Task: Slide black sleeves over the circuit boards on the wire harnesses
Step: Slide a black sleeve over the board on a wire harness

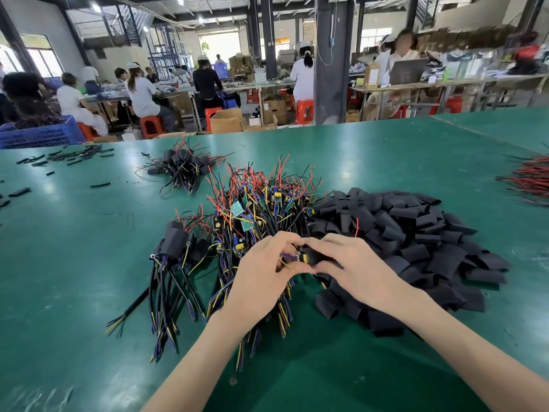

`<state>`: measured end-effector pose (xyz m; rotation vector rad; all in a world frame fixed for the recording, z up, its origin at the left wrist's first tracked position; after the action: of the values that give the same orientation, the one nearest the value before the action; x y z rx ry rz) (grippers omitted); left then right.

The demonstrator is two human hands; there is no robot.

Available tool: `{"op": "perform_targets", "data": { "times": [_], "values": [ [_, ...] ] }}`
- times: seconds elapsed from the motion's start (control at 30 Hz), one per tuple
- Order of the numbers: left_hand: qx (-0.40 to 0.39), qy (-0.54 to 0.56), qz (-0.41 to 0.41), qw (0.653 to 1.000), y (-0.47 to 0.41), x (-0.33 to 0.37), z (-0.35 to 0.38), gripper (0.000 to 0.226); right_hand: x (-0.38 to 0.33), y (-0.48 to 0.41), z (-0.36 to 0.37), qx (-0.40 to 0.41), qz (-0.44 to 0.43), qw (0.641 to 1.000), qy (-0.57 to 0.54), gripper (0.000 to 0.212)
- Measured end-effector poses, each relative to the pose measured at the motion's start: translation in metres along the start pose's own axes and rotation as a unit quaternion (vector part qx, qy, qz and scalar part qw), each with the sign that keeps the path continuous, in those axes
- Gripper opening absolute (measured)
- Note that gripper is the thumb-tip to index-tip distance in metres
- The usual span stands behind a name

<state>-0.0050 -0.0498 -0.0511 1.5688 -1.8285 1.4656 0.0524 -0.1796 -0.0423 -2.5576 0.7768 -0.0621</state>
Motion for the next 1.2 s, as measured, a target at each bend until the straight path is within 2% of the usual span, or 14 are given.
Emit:
{"op": "perform_targets", "data": {
  "times": [0.1,0.23,0.33,0.43,0.57,0.77,0.87,0.93,1.0,1.07,1.13,1.2],
  "values": [
    [-0.032,-0.043,0.015,0.998,0.003,0.004,0.009,0.035,-0.002,0.001,0.003,-0.019,-0.029,0.999,0.019,0.037],
    [-0.005,-0.008,-0.012,1.0,0.0,0.002,0.0,0.032,-0.006,0.002,-0.002,0.009,-0.039,0.999,0.02,0.043],
    [0.001,-0.017,-0.024,1.0,-0.004,-0.001,-0.006,0.021,-0.001,0.002,-0.004,0.044,0.017,0.999,-0.006,0.041],
    [-0.041,-0.067,-0.011,0.997,-0.004,-0.002,0.0,0.002,0.006,0.002,0.001,0.023,0.089,0.996,0.009,0.04],
    [-0.031,-0.097,-0.01,0.995,-0.002,-0.006,0.003,0.005,0.0,0.003,0.006,-0.005,0.072,0.997,0.006,0.041],
    [0.002,-0.103,0.007,0.995,-0.001,-0.004,0.0,0.007,-0.002,0.003,0.009,0.002,0.057,0.998,0.022,0.043],
    [0.015,-0.105,0.031,0.994,-0.002,0.003,-0.004,0.009,-0.005,0.002,0.004,0.027,0.051,0.998,0.002,0.053],
    [0.064,-0.126,0.088,0.986,-0.002,0.013,-0.014,0.017,-0.005,0.002,-0.003,0.076,0.041,0.995,0.049,0.065],
    [0.148,-0.153,0.165,0.963,0.0,0.024,-0.031,0.022,0.001,0.004,-0.01,0.111,0.073,0.985,0.11,0.07],
    [0.244,-0.158,0.206,0.934,0.003,0.025,-0.055,0.018,0.01,0.007,-0.013,0.127,0.117,0.977,0.124,0.07],
    [0.324,-0.167,0.163,0.917,0.004,0.012,-0.083,0.014,0.021,0.008,-0.011,0.116,0.155,0.972,0.129,0.068],
    [0.372,-0.208,0.067,0.902,0.003,-0.009,-0.106,0.013,0.029,0.008,-0.007,0.089,0.179,0.97,0.14,0.069]
  ]
}}
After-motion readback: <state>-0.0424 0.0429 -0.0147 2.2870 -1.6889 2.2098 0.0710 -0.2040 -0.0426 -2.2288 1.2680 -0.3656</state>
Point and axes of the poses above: each hand's wrist, its own y-axis away from the middle knuckle, its own z-axis out of the palm, x = y × z, the point moved 6 cm from there along -y, towards the middle knuckle, and after that the axes turned 15 degrees about y, right-handed, at the moved point
